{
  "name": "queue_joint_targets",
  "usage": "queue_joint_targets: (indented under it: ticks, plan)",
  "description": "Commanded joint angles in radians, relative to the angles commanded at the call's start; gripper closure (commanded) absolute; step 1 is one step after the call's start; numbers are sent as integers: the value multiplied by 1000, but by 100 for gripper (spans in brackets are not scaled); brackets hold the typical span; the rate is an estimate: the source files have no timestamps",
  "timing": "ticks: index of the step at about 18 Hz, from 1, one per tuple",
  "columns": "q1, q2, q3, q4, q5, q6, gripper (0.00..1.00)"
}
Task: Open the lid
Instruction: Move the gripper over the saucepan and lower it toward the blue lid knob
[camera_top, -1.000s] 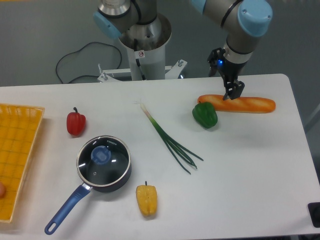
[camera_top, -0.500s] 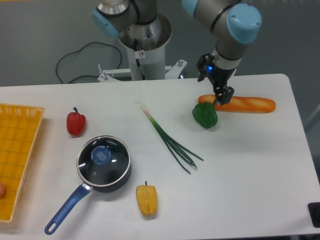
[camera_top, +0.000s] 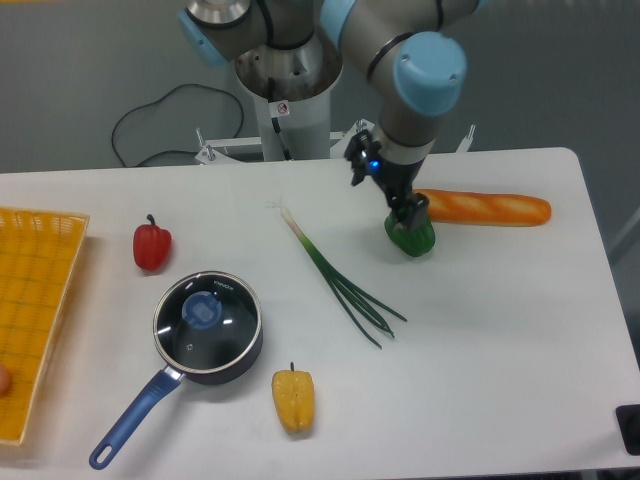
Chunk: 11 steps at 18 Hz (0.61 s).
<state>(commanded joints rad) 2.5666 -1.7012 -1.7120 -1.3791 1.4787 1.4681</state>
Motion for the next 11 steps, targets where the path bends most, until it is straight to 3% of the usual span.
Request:
queue_joint_targets:
  ticks: [4, 11]
  plan:
    - [-68, -17, 14, 57, 40, -32, 0]
    - [-213, -98, 55, 149, 89, -253, 0]
